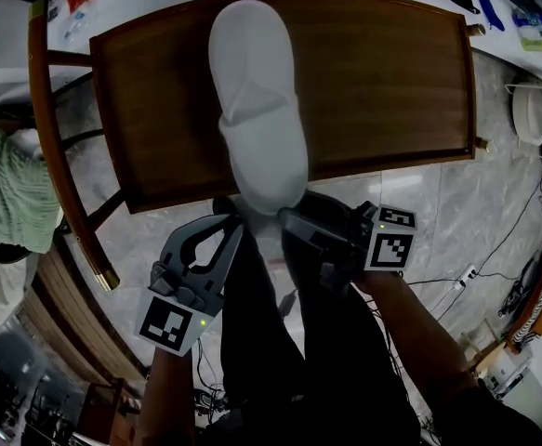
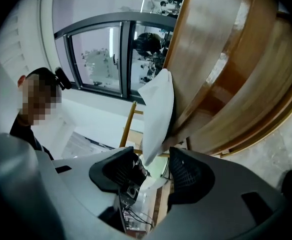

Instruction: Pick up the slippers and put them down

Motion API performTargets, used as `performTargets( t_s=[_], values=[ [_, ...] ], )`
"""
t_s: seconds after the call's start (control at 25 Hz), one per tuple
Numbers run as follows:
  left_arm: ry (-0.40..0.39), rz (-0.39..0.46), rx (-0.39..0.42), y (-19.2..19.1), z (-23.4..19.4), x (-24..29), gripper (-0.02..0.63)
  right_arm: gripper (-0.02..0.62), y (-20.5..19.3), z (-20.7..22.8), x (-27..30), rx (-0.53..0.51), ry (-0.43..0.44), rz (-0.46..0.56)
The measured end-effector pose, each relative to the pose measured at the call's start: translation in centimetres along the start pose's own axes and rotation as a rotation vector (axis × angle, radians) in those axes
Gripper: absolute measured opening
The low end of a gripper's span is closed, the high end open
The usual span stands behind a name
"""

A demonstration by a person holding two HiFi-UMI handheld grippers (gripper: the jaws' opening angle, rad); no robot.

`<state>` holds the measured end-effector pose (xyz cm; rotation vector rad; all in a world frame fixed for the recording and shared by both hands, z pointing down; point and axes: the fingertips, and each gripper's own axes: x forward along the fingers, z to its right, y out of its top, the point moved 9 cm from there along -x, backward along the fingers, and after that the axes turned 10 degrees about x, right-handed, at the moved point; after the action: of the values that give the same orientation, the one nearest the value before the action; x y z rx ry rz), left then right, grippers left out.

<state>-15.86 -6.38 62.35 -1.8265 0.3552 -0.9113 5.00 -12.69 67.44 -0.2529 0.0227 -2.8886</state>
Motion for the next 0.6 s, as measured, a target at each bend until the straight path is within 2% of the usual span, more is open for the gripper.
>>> performTargets(
  t_s=[0.4, 0.44, 0.52, 0.6],
  values=[
    [-0.005, 0.003, 0.009, -0.11, -0.04, 0.05, 0.012, 0.196, 0.48, 0.66, 0.52, 0.083, -0.045, 0.039],
    [-0.005, 0.002, 0.007, -0.15, -0.05, 0.04, 0.012, 0.188, 0.47, 0.66, 0.49, 0.088, -0.041, 0.035],
    [-0.005, 0.002, 0.004, -0.19, -0.04, 0.01, 0.012, 0.105, 0.47, 0.51, 0.54, 0.091, -0.03, 0.025],
    [-0.003, 0.005, 0.002, -0.12, -0.01, -0.04, 0.012, 0.098, 0.49, 0.36, 0.62, 0.083, -0.028, 0.018]
  ],
)
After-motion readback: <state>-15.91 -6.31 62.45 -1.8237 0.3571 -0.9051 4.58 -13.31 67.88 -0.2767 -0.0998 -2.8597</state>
